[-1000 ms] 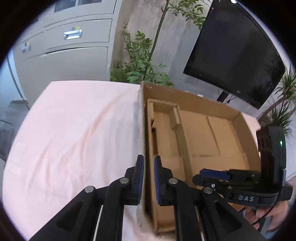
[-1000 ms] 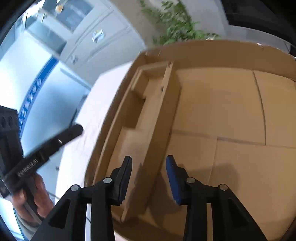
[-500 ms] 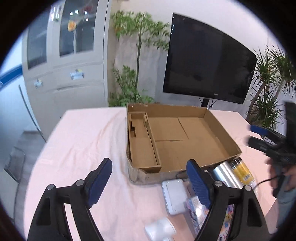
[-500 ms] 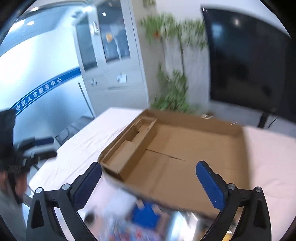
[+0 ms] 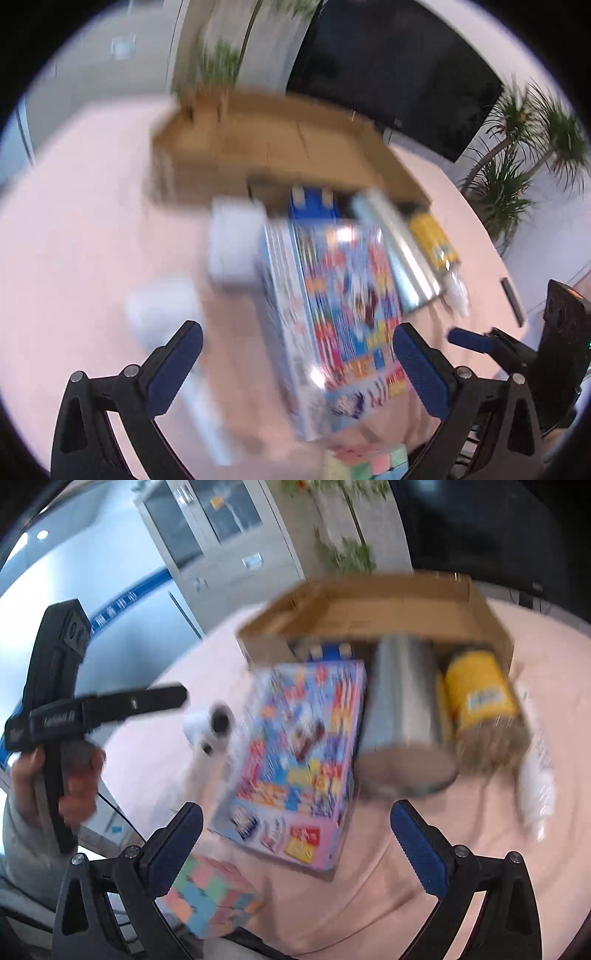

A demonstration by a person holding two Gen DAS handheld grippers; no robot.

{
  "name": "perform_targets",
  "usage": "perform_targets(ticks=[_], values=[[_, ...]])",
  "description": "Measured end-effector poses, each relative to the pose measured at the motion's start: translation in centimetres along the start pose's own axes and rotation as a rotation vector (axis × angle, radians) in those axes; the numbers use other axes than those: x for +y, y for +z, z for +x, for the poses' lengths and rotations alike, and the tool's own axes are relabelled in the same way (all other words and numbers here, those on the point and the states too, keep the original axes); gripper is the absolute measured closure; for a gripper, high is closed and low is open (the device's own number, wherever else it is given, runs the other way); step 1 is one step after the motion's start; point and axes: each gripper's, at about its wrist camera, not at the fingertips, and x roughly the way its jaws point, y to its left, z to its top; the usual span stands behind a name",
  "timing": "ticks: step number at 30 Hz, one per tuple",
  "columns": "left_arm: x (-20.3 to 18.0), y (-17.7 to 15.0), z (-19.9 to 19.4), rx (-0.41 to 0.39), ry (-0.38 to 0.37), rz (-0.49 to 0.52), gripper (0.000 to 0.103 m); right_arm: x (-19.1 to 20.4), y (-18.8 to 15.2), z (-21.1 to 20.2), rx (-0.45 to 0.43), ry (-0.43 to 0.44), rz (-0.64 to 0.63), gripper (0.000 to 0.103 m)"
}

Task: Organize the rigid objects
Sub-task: 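Grasp the board-game box with the right tool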

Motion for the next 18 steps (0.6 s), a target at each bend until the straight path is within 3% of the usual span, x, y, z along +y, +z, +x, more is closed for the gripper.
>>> perform_targets(ticks=[3, 5, 8, 10, 14, 18], values=[[1.0, -0.5, 3.8, 0.096, -0.018, -0.067, 0.002, -1.4, -0.3, 2.5, 0.055, -0.027, 0.045, 0.002], [1.2, -0.5, 5.6, 0.144, -0.043, -0.092, 0.01, -1.3, -0.3, 4.2, 0.082, -0.011, 0.031, 0.008], [0.4, -0.1, 5.9, 0.135, -0.033, -0.06, 0.015, -0.8, -0.1, 6.7, 0.119, -0.006, 0.008, 0.018], [-0.4, -0.4, 6.2, 0.147, -0.024, -0.026, 0.024, -0.3, 0.0, 7.9, 0.143, -0.032, -0.001, 0.02], [-1.1, -0.4, 4.8, 0.103, 0.007, -0.021, 0.028, 1.6, -0.3, 7.5, 0.128, -0.075, -0.034, 0.023], [-3.4, 1.8, 0.1, -0.044, 0.04, 0.054, 0.031, 2.8, 0.7, 5.1, 0.056, -0.107, -0.054, 0.029]])
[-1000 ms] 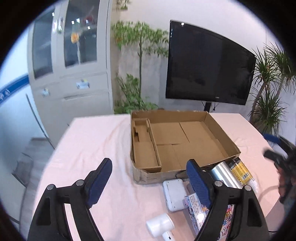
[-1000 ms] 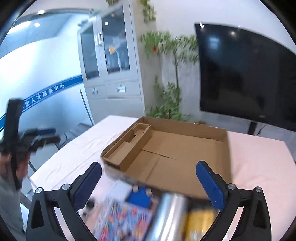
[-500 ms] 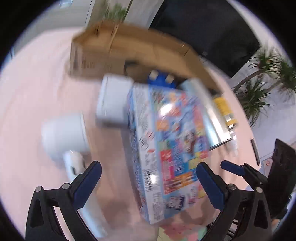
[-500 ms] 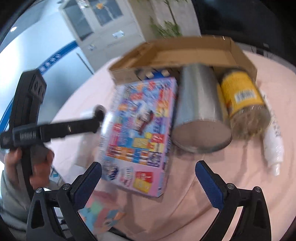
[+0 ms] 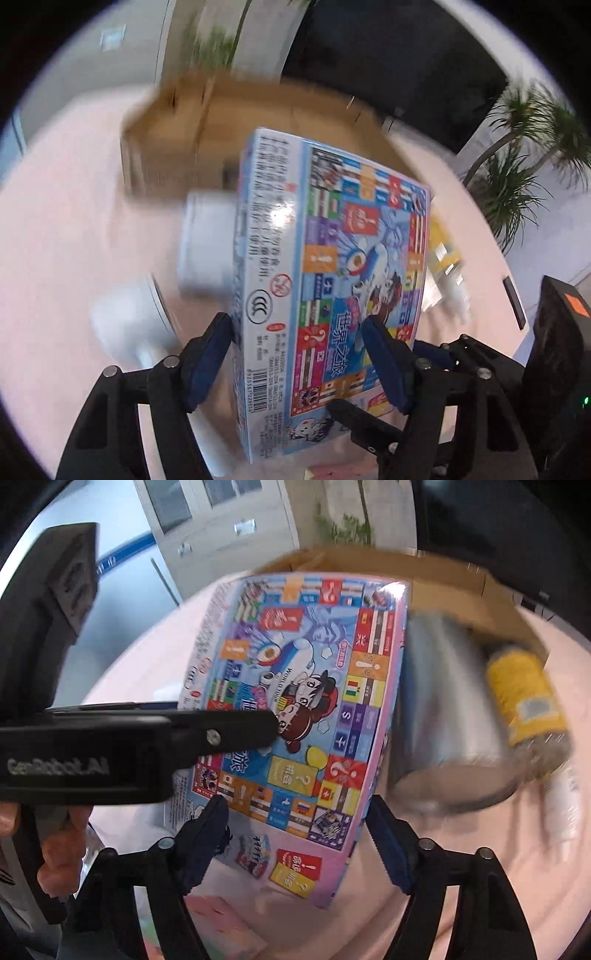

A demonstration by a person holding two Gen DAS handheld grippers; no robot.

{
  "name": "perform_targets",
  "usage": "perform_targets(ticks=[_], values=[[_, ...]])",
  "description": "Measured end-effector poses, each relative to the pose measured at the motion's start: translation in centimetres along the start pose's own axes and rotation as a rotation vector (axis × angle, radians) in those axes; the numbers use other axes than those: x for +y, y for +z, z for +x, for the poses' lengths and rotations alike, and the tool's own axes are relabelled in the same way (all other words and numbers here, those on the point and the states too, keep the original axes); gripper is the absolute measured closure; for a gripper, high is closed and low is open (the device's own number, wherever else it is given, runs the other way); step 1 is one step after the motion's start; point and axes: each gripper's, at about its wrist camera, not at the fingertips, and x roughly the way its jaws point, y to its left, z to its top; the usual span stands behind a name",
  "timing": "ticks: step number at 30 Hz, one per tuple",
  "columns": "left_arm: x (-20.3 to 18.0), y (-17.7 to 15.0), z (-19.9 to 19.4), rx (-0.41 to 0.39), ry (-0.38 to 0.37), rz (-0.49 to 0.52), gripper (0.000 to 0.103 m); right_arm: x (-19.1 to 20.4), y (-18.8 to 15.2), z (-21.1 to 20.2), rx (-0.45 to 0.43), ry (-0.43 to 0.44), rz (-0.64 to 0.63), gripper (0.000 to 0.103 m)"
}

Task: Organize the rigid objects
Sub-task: 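Grasp the board-game box with the right tool, then lay the board-game box flat inside the cardboard box and release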

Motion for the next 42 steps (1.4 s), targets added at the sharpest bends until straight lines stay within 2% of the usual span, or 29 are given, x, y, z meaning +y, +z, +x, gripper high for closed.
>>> perform_targets(ticks=[3, 6, 8, 11, 15, 18, 20, 22, 25, 28, 29, 30, 31, 32, 33, 35, 37, 40, 42], values=[[-2.0, 4.6, -3.4, -0.12, 0.022, 0.089, 0.031, -0.3, 2.9, -3.6, -0.115, -0.008, -0.005, 0.03], [-2.6, 10.0, -3.6, -0.178, 0.035, 0.143, 0.031, -1.9, 8.3, -6.1, -0.238, -0.029, 0.0, 0.03], [-2.6, 14.4, -2.1, -0.187, 0.064, 0.162, 0.031, -3.1, 12.2, -6.5, -0.294, -0.048, -0.004, 0.029], [-0.8, 19.7, 1.5, -0.131, 0.07, 0.127, 0.032, -5.5, 17.7, -4.4, -0.258, -0.024, 0.022, 0.029], [2.1, 22.5, 7.9, 0.01, 0.071, 0.074, 0.034, -9.1, 21.4, 1.3, -0.131, 0.028, 0.119, 0.029], [4.9, 21.9, 12.9, 0.133, 0.084, 0.023, 0.034, -11.4, 21.5, 6.7, 0.004, 0.057, 0.196, 0.03], [6.4, 20.5, 14.8, 0.178, 0.129, 0.003, 0.035, -11.9, 20.8, 9.7, 0.097, 0.073, 0.216, 0.03], [7.4, 19.8, 15.0, 0.194, 0.168, -0.015, 0.048, -12.3, 20.2, 12.4, 0.172, 0.1, 0.232, 0.028], [7.4, 19.2, 13.1, 0.176, 0.166, -0.007, 0.048, -11.6, 20.0, 13.8, 0.216, 0.1, 0.207, 0.015], [6.4, 17.7, 8.6, 0.078, 0.135, 0.01, 0.045, -11.6, 19.7, 12.4, 0.188, 0.14, 0.155, 0.015], [6.4, 16.7, 7.1, 0.045, 0.116, 0.014, 0.045, -12.2, 19.1, 10.5, 0.158, 0.149, 0.14, 0.015], [6.4, 15.5, 5.7, 0.017, 0.096, 0.014, 0.041, -13.1, 18.2, 8.0, 0.115, 0.135, 0.138, 0.015], [6.3, 14.0, 4.2, -0.004, 0.076, 0.001, 0.029, -13.6, 17.8, 6.2, 0.083, 0.122, 0.14, 0.014], [6.1, 13.1, 3.5, -0.012, 0.058, -0.015, 0.022, -14.2, 16.6, 3.7, 0.038, 0.107, 0.141, 0.01], [5.6, 12.3, 3.2, -0.017, 0.024, -0.033, 0.019, -14.6, 15.4, 0.9, -0.003, 0.094, 0.14, 0.007], [5.2, 9.8, 3.5, 0.023, -0.065, -0.072, 0.019, -14.7, 11.8, -3.3, -0.045, 0.063, 0.139, 0.005], [4.5, 7.7, 4.7, 0.072, -0.153, -0.109, 0.019, -14.7, 9.2, -5.0, -0.016, 0.038, 0.123, 0.006], [2.8, 5.3, 5.7, 0.105, -0.218, -0.138, 0.019, -13.1, 4.9, -5.3, 0.053, 0.005, 0.106, 0.011], [1.3, 4.4, 6.7, 0.131, -0.251, -0.136, 0.019, -11.9, 3.7, -3.3, 0.083, -0.012, 0.094, 0.022]])
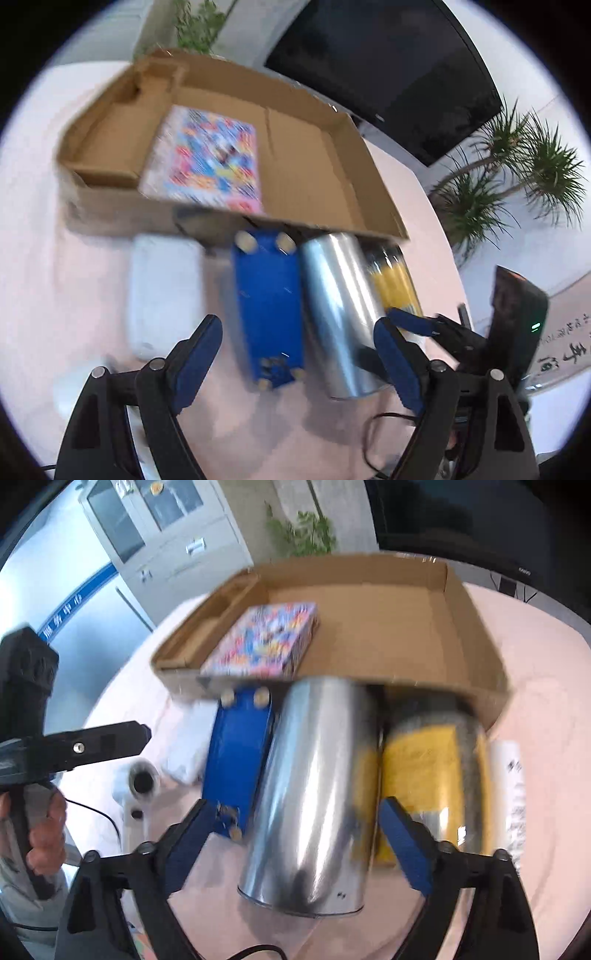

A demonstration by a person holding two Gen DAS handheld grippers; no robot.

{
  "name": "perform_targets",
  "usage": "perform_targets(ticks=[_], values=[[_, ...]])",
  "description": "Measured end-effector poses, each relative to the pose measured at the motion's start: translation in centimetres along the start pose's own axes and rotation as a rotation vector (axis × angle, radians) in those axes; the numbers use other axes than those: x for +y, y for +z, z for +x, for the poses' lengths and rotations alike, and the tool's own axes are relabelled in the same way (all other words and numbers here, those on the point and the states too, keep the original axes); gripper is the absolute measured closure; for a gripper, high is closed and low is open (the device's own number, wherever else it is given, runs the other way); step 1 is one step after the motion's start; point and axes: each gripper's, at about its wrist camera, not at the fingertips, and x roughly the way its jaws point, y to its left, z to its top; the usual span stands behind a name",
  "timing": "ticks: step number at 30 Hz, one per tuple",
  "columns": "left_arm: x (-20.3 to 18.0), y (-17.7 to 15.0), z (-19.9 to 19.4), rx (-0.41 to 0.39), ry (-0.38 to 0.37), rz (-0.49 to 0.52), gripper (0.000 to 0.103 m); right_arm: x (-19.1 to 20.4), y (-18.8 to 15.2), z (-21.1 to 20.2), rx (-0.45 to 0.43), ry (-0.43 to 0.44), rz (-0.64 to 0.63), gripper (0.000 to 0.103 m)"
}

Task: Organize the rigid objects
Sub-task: 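Grasp the silver metal can with the right tool, then place the silver can upright in the box beside the board game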

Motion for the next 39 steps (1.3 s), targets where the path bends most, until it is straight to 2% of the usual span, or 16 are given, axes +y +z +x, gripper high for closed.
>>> perform_targets(ticks=[1, 5, 9, 10, 12, 14, 18, 22, 24, 26, 28, 29, 31, 32, 35, 39], values=[[-0.5, -0.1, 0.8, 0.013, -0.017, 0.002, 0.019, 0.3, -0.5, 0.8, -0.001, -0.043, -0.021, 0.03], [-2.0, -2.4, 2.1, 0.069, -0.044, -0.007, 0.02, 1.0, -3.7, 1.9, -0.027, -0.06, -0.014, 0.029], [-3.7, -5.7, 2.7, 0.117, -0.071, 0.017, 0.02, 1.3, -8.6, -1.3, 0.012, 0.01, 0.025, 0.029], [-3.9, -6.2, 3.2, 0.138, -0.084, 0.005, 0.02, 1.0, -10.0, -1.9, 0.044, 0.059, 0.045, 0.027], [-3.9, -7.1, 4.4, 0.19, -0.09, -0.032, 0.02, 0.2, -10.7, -2.2, 0.073, 0.139, 0.089, 0.028], [-3.9, -7.3, 6.0, 0.237, -0.085, -0.047, 0.018, -1.6, -10.7, -2.2, 0.079, 0.187, 0.155, 0.021], [-4.1, -7.3, 7.5, 0.271, -0.135, -0.072, 0.022, -2.5, -10.7, 0.7, 0.182, 0.295, 0.184, 0.018], [-5.3, -6.5, 6.4, 0.227, -0.096, -0.025, 0.023, -1.1, -10.1, 1.0, 0.2, 0.225, 0.159, 0.017], [-6.9, -4.9, 4.3, 0.166, -0.081, 0.02, 0.023, -0.6, -9.1, -0.5, 0.158, 0.228, 0.149, 0.017], [-8.8, -2.0, 1.6, 0.073, -0.067, 0.093, 0.023, -0.1, -6.2, -2.6, 0.074, 0.233, 0.121, 0.017], [-10.1, 1.7, -0.5, -0.012, -0.055, 0.16, 0.023, 0.2, -2.9, -5.2, -0.013, 0.228, 0.077, 0.017], [-10.5, 3.9, -1.4, -0.05, -0.047, 0.188, 0.023, 0.2, 0.0, -6.5, -0.068, 0.228, 0.049, 0.017], [-10.4, 8.6, -1.8, -0.078, -0.028, 0.21, 0.023, -0.1, 3.8, -7.4, -0.114, 0.231, 0.03, 0.017], [-10.0, 10.4, -1.5, -0.074, -0.025, 0.207, 0.023, -0.6, 6.9, -7.1, -0.121, 0.241, 0.034, 0.017], [-7.4, 15.8, 1.3, 0.002, -0.033, 0.186, 0.023, -2.0, 12.4, -4.9, -0.094, 0.23, 0.038, 0.018], [-2.3, 18.1, 6.8, 0.118, -0.076, 0.059, 0.024, -5.0, 15.7, 0.9, -0.011, 0.221, 0.101, 0.019]])
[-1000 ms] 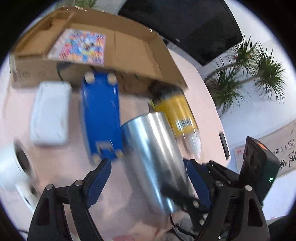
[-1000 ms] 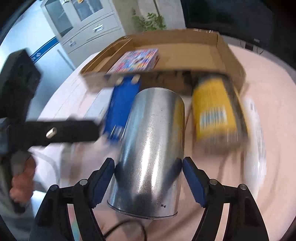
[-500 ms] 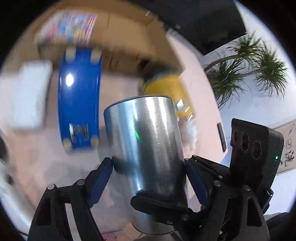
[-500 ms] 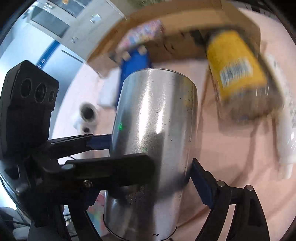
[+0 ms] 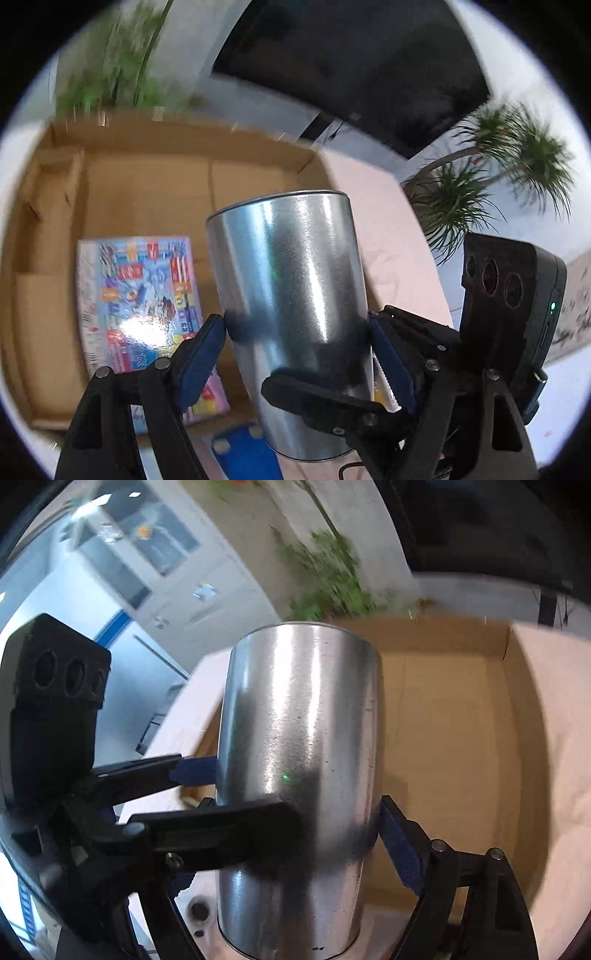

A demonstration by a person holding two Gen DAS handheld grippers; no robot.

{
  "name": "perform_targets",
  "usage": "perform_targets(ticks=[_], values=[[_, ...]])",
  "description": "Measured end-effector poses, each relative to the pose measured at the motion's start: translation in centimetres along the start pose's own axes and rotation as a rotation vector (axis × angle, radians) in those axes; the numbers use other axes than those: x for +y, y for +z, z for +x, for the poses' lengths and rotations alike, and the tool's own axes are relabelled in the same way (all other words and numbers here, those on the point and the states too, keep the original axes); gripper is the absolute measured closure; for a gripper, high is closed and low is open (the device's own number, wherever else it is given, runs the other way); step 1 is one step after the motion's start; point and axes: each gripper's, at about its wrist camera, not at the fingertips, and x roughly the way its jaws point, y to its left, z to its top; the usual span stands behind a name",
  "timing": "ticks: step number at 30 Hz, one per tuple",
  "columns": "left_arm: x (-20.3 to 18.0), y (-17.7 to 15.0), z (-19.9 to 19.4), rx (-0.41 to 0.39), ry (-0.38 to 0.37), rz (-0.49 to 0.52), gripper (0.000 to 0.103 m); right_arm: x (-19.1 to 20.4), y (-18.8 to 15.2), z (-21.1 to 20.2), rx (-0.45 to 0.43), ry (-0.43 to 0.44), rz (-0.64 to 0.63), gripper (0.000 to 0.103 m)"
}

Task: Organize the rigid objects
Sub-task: 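Place the silver can upright in the box beside the board game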

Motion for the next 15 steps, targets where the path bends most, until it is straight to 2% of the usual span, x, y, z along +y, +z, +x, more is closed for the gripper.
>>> perform_targets(ticks=[3, 5, 8, 11, 15], values=[[3.2, -0.3, 3.7, 0.07, -0.008, -0.072, 0.025, -1.8, -0.2, 4.6, 0.062, -0.038, 0.06, 0.019], [3.9, -0.8, 5.1, 0.094, 0.003, -0.091, 0.026, -3.6, -0.9, 6.5, 0.106, -0.056, 0.119, 0.019], [3.9, -1.0, 5.7, 0.109, 0.032, -0.114, 0.027, -4.3, -1.6, 7.4, 0.137, -0.081, 0.151, 0.016], [2.8, -1.1, 5.3, 0.106, 0.072, -0.078, 0.028, -3.9, -2.3, 6.0, 0.152, -0.083, 0.113, 0.011], [1.0, -3.6, 1.4, 0.029, 0.12, -0.015, 0.028, -4.2, -4.5, -1.1, 0.07, -0.024, 0.058, 0.011]])
